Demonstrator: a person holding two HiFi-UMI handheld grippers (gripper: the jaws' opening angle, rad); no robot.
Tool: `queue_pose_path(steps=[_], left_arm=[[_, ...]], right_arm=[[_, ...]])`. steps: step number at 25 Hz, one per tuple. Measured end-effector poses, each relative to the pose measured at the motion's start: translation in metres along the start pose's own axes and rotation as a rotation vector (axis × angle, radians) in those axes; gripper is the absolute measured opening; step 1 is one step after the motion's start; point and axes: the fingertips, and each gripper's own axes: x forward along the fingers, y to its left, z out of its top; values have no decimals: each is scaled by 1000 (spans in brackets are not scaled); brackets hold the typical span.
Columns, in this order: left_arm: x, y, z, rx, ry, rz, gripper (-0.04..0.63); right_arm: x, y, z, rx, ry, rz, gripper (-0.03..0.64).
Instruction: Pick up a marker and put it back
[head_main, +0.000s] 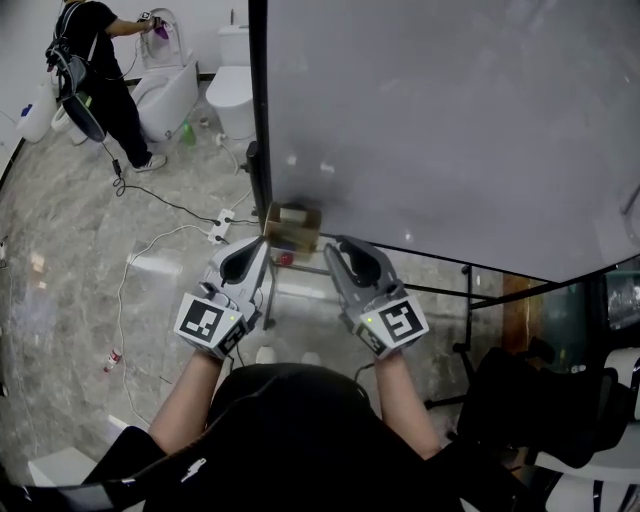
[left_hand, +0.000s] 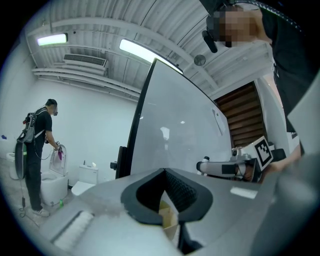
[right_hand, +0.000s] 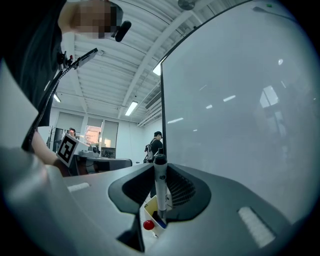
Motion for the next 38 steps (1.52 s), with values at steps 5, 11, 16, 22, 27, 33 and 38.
queue_pose_path(steps=[5, 11, 16, 22, 27, 33, 38], left_arm=[[-7, 4, 0, 6, 2, 32, 2], [-18, 14, -2, 12, 9, 87, 0], [-25, 19, -1, 15, 11, 122, 0], [-32, 24, 1, 20, 10, 159, 2], [-34, 27, 0, 20, 10, 179, 2], [-33, 31, -1, 25, 41, 207, 1], [-34, 31, 0, 23, 10, 203, 0]], right_arm=[[7, -6, -13, 4, 17, 11, 83], [19, -11, -31, 4, 53, 27, 83], [27, -14, -47, -4, 86, 42, 83], [32, -16, -65, 9, 125, 57, 83], [37, -20, -80, 19, 151, 63, 83], [39, -22, -91, 24, 173, 74, 83], [41, -20, -100, 24, 192, 88, 83]])
